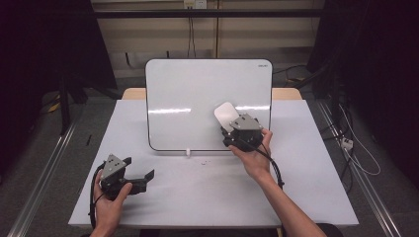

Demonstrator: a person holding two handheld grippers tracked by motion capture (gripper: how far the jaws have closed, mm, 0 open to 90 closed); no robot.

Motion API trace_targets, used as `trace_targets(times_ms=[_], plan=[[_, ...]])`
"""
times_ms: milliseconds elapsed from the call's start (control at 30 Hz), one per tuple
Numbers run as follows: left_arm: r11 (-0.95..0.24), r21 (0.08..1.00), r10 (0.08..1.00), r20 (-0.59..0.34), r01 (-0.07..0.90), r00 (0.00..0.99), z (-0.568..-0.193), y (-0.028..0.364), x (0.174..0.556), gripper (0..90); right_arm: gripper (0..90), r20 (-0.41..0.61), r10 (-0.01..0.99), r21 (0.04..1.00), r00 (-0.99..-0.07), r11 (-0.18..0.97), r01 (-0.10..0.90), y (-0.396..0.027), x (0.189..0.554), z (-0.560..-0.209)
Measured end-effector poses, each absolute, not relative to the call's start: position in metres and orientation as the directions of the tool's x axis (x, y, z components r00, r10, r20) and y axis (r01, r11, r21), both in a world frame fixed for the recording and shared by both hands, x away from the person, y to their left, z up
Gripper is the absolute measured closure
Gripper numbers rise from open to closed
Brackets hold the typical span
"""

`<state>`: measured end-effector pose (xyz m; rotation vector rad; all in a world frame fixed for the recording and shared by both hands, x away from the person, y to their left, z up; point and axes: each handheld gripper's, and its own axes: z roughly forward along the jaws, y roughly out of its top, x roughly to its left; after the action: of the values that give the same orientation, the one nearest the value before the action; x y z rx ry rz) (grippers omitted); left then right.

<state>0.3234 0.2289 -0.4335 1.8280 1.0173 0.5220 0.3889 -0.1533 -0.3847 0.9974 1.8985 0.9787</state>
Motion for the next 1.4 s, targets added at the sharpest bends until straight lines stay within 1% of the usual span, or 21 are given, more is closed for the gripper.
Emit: trace_targets(times_ms=[467,800,1067,1133,1333,1400], plan=[[-0.215,0.880,0.825,-0.068,0.424,0.560,-0.433,0.228,0.325,5.1,31.5,-0.257,0.904,0.872,-0.342,0.369,0.320,-0.191,0.382,-0.393],[-0.210,0.883,0.825,-0.070,0.420,0.561,-0.432,0.226,0.324,5.1,31.6,-0.302,0.907,0.850,-0.293,0.396,0.347,-0.210,0.380,-0.406],[-0.214,0.879,0.826,-0.069,0.426,0.559,-0.432,0.226,0.324,5.1,31.5,-0.334,0.901,0.826,-0.276,0.421,0.375,-0.205,0.384,-0.417],[-0.202,0.880,0.828,-0.082,0.430,0.555,-0.433,0.226,0.324,5.1,31.4,-0.348,0.900,0.823,-0.262,0.427,0.374,-0.202,0.384,-0.418],[-0.200,0.878,0.833,-0.082,0.435,0.547,-0.433,0.225,0.327,5.1,30.8,-0.333,0.902,0.825,-0.273,0.420,0.379,-0.204,0.385,-0.417],[-0.217,0.874,0.830,-0.070,0.436,0.553,-0.433,0.225,0.327,5.1,30.2,-0.308,0.907,0.829,-0.288,0.404,0.386,-0.207,0.385,-0.416]])
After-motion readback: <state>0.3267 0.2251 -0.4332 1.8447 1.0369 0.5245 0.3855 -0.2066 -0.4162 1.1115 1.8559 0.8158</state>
